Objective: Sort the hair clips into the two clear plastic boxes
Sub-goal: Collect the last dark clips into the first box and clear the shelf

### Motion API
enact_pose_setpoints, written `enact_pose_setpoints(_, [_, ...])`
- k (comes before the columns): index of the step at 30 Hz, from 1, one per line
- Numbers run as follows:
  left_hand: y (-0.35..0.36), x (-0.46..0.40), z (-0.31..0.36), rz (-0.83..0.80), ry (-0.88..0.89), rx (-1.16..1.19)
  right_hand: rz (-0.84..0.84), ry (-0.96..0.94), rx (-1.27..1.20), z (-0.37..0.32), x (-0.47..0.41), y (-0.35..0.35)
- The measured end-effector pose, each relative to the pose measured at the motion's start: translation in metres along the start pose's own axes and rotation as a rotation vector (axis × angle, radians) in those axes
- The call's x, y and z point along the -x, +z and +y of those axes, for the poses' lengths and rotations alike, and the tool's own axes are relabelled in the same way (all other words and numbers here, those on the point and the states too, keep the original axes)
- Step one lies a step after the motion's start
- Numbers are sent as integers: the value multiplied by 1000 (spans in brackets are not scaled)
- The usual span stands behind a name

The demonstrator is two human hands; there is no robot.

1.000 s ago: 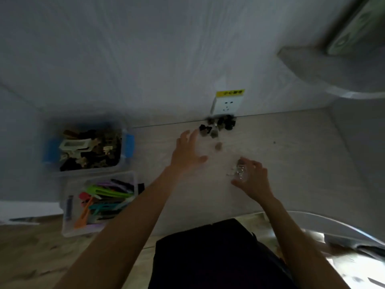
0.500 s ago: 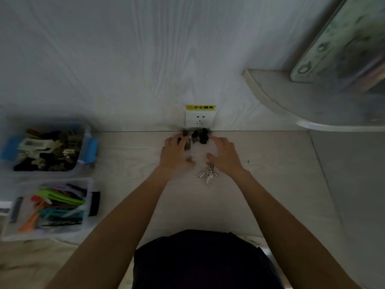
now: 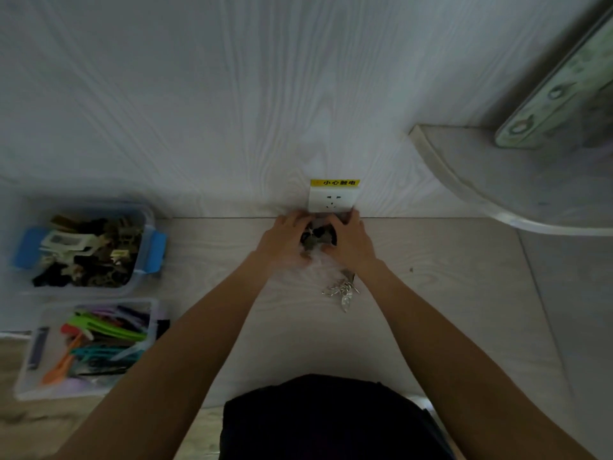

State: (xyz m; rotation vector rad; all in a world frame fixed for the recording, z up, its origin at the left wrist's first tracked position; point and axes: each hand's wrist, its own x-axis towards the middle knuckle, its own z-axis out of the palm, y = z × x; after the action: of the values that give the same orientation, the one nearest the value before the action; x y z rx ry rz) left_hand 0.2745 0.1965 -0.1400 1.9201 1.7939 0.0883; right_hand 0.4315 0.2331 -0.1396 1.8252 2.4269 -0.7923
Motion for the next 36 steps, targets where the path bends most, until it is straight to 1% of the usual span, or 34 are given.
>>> enact_pose_setpoints(3, [2, 1, 1, 25, -64, 44, 12, 14, -27, 4, 8, 1])
enact_pose_setpoints(6, [9, 8, -6, 106, -114, 108, 47, 48, -77, 9, 21, 2])
enact_pose_setpoints(9, [14, 15, -10, 110, -137, 137, 66, 76, -111, 13, 33, 3])
enact_pose_setpoints(13, [17, 21, -12, 154, -179, 220, 96, 87, -192, 12, 44, 2])
enact_pose_setpoints(16, [19, 23, -14, 124, -200, 244, 126, 75, -189, 13, 51, 1])
enact_pose_setpoints(20, [17, 27, -9, 120, -185, 287, 153, 67, -159, 15, 53, 1])
enact_pose_setpoints(24, [14, 22, -3, 79, -120, 231, 149, 43, -95, 14, 50, -2])
enact_pose_setpoints(26, [14, 19, -5, 101, -91, 218, 138, 25, -42, 13, 48, -3])
enact_pose_setpoints(28, [16, 19, -10, 152, -107, 245, 149, 15, -43, 12, 46, -6])
enact_pose_setpoints(31, [19, 28, -16, 221, -179, 302, 192, 38, -161, 10, 47, -7])
enact_pose_setpoints(35, [14, 53, -22, 265, -279, 422, 212, 132, -481, -1, 59, -3])
enact_pose_setpoints(36, [10, 57, -20, 286, -272, 453, 207, 177, -582, -3, 62, -4])
